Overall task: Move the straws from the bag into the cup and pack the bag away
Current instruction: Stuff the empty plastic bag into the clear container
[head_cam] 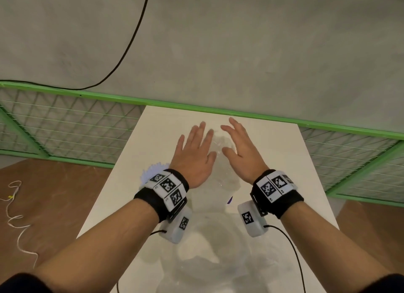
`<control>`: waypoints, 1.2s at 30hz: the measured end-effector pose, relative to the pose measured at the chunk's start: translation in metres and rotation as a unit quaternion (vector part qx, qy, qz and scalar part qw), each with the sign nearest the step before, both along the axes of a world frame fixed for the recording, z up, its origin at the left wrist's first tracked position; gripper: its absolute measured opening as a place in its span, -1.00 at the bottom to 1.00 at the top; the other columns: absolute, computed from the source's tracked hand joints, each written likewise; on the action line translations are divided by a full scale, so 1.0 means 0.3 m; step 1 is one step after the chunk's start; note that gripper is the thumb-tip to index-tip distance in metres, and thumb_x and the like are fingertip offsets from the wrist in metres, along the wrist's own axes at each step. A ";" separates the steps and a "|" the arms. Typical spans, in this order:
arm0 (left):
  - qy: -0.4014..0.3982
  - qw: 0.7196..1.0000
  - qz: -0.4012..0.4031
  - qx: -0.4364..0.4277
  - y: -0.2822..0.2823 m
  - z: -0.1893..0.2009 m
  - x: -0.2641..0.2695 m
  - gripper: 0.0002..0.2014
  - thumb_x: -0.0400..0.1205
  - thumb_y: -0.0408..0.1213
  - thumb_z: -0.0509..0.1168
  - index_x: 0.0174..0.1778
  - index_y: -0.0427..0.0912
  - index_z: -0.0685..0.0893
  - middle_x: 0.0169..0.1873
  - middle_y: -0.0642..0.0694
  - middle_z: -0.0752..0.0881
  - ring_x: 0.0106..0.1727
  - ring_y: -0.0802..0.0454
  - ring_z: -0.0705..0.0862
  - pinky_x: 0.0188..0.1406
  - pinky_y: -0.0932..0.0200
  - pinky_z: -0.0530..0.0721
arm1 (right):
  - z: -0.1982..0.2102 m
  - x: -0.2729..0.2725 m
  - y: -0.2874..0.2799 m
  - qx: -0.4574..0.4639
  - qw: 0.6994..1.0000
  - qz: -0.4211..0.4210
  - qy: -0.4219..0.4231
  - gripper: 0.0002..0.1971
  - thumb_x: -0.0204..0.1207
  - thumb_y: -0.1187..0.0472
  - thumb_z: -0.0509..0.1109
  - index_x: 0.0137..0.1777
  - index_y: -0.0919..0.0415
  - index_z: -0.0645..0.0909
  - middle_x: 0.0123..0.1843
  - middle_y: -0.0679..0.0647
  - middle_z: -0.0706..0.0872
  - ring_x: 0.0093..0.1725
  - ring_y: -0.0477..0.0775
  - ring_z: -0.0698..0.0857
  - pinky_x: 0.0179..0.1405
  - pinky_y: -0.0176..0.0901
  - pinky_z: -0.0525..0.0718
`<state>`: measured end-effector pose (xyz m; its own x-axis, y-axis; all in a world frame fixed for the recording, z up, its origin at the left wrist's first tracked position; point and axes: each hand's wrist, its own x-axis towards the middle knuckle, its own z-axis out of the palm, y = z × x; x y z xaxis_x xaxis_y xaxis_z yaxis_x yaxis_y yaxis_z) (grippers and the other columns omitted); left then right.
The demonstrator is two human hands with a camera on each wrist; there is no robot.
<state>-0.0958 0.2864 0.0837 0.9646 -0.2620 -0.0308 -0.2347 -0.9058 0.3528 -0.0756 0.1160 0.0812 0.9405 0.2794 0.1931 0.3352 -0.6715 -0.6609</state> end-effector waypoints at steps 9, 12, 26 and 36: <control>-0.032 0.998 0.021 0.057 0.051 0.031 -0.026 -0.38 0.67 0.24 0.02 0.62 0.06 0.23 0.66 -0.12 0.11 0.63 -0.04 0.24 0.63 -0.10 0.08 | -0.025 -0.018 0.004 -0.177 0.984 0.001 0.028 -0.47 0.69 0.28 0.10 0.66 0.06 0.26 0.75 -0.04 0.07 0.73 0.07 -0.01 0.64 0.21 0.11; -0.033 0.998 0.007 0.051 0.050 0.020 0.019 -0.40 0.73 0.15 -0.07 0.69 0.03 0.09 0.71 -0.04 -0.04 0.71 0.01 -0.01 0.67 -0.11 -0.11 | 0.001 -0.025 0.026 -0.097 0.995 -0.026 -0.009 -0.46 0.65 0.27 0.20 0.64 0.03 0.31 0.74 -0.07 0.12 0.73 0.04 0.01 0.63 0.13 0.07; -0.038 0.999 0.003 0.030 0.032 0.034 0.023 -0.44 0.79 -0.01 -0.16 0.72 -0.01 -0.09 0.72 0.00 -0.24 0.72 0.06 -0.25 0.67 -0.06 -0.26 | -0.007 -0.123 -0.005 -0.049 0.998 -0.043 -0.020 -0.46 0.73 0.15 0.18 0.69 0.04 0.18 0.76 -0.08 0.01 0.73 -0.05 -0.10 0.65 0.01 -0.01; 0.024 0.993 -0.070 0.092 0.067 -0.012 -0.171 -0.45 0.79 0.04 -0.27 0.71 0.08 -0.22 0.69 0.01 -0.36 0.70 0.10 -0.33 0.67 -0.05 -0.35 | -0.049 -0.119 0.028 -0.219 0.974 -0.019 0.048 -0.45 0.78 -0.02 -0.06 0.74 0.01 -0.02 0.77 -0.10 -0.08 0.73 -0.07 -0.18 0.68 0.11 -0.09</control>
